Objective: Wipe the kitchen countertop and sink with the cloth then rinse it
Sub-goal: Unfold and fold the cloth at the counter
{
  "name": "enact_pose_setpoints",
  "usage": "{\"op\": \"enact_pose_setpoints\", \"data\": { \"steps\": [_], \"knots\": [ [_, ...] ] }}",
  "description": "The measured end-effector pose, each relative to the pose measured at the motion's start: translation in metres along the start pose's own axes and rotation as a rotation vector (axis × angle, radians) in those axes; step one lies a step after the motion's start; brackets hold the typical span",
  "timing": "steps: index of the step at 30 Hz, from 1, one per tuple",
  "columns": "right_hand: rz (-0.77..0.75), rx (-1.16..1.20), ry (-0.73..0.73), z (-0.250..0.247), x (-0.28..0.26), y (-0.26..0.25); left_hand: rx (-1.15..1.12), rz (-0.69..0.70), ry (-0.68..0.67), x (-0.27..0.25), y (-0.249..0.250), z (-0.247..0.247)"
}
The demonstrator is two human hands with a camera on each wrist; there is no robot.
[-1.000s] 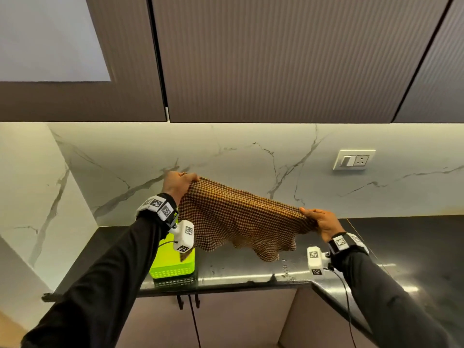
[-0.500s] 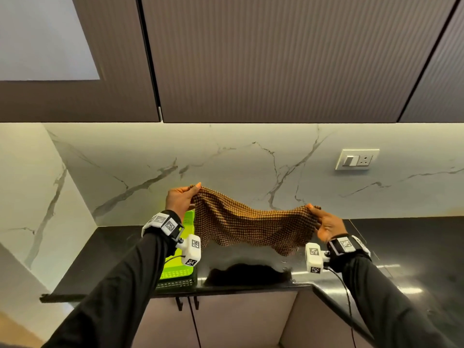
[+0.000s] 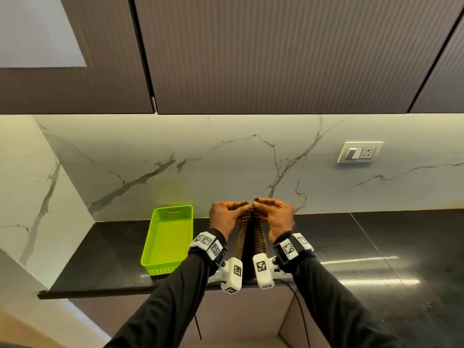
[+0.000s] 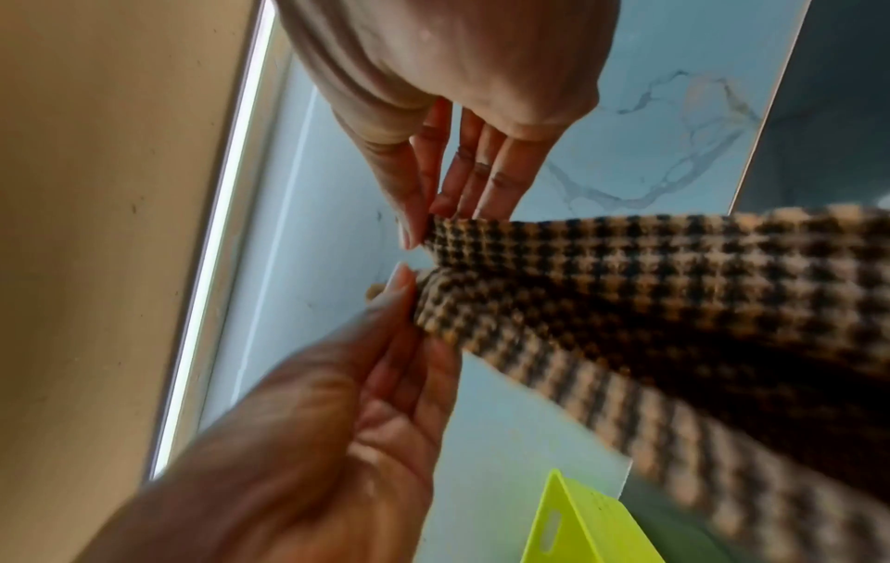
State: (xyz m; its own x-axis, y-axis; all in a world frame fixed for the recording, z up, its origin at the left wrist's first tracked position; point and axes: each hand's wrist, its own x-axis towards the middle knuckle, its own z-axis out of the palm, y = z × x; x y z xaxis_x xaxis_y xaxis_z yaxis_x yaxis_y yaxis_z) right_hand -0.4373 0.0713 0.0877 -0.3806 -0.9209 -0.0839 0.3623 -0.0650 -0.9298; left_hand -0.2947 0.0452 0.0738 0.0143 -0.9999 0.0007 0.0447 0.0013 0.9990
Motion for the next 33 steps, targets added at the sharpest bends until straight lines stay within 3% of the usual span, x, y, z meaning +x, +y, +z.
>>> {"op": "enact_pose_setpoints", "data": {
  "steps": [6,17,22,25,28,31,33],
  "knots": [
    [-0.122,-0.114,-0.082,-0.004,-0.011,0.014,-0.008,0.020,-0.102,-0.004,-0.006,-0.004],
    [-0.142,-0.030,-0.026,-0.001,-0.027,0.029,0.047,0.002,-0.213,-0.006,-0.006,-0.009],
    [-0.151,-0.081,-0.090,-0.003,-0.024,0.033,0.061,0.020,-0.261,-0.007,-0.004,-0.011],
    [-0.084,-0.076,-0.155,-0.006,-0.023,0.031,0.155,0.096,-0.285,-0.007,-0.008,-0.018],
    [-0.025,-0.107,-0.170,-0.013,-0.017,0.031,0.236,0.148,-0.192,-0.004,-0.010,-0.021],
    [-0.026,-0.148,-0.128,-0.021,-0.004,0.035,0.384,0.231,-0.186,0.001,-0.004,-0.024],
    [-0.043,-0.230,-0.202,-0.027,0.004,0.040,0.469,0.281,-0.198,0.006,0.005,-0.028]
  ]
}}
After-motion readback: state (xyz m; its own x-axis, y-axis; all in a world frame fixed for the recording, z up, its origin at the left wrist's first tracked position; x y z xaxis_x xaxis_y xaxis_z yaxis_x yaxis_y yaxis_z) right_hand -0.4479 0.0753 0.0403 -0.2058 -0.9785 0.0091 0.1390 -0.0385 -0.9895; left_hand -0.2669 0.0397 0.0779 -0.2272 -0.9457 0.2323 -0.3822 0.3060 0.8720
